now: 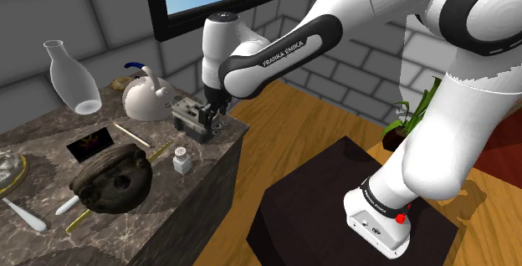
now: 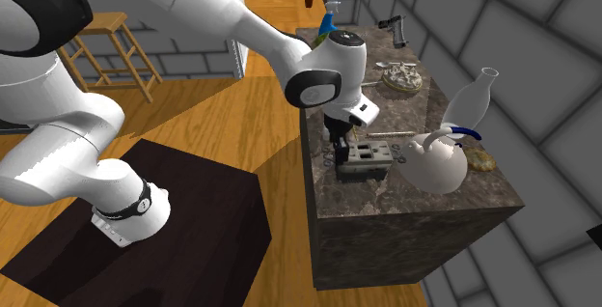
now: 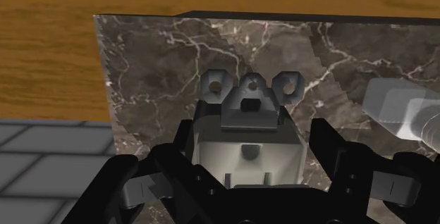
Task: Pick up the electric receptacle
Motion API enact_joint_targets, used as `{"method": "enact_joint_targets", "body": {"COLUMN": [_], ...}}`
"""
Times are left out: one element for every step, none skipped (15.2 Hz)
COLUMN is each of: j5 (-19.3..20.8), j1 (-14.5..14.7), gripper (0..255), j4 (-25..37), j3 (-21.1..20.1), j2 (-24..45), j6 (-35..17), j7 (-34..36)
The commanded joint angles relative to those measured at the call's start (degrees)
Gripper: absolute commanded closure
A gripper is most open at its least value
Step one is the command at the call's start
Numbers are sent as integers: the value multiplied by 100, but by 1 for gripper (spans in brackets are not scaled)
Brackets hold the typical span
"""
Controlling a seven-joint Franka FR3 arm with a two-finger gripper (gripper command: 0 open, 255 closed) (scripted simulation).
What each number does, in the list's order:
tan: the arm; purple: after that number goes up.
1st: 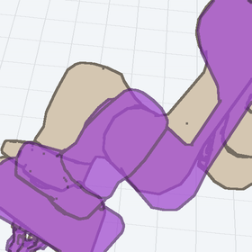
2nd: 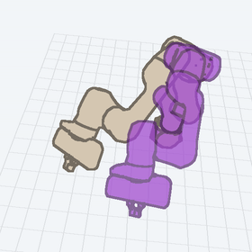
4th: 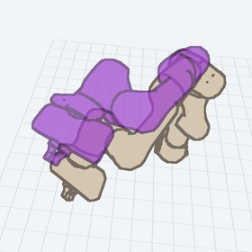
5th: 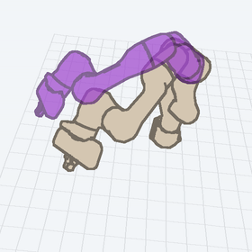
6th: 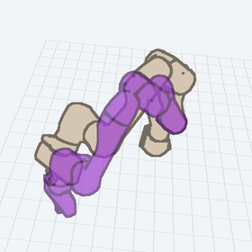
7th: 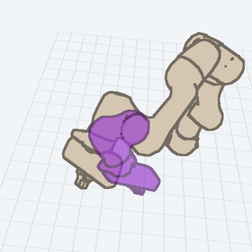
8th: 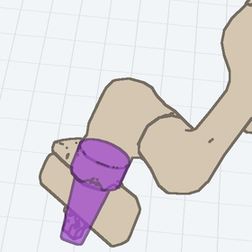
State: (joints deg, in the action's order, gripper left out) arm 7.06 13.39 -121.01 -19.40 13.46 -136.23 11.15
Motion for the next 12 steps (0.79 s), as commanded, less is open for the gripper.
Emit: {"method": "enact_joint_targets", "body": {"j5": [-46,-73,-100,-126,-152,-177,-201,-224,-246,-268,-289,-309], "j1": [-13,-20,-26,-32,-38,-43,-48,-52,-57,-61,-65,-68], "gripper": [255,255,255,255,255,255,255,255,255,255,255,255], "j4": [18,40,63,87,113,139,168,197,228,260,293,327], "j3": [-16,-25,-33,-40,-47,-53,-59,-64,-69,-74,-78,-81], "j2": [-83,-133,-181,-228,-274,-319,-364,-407,-449,-490,-530,-569], "j6": [95,162,230,298,367,436,505,574,644,714,784,855], "j7": [-31,-51,-69,-88,-105,-122,-139,-155,-171,-186,-201,-215]}}
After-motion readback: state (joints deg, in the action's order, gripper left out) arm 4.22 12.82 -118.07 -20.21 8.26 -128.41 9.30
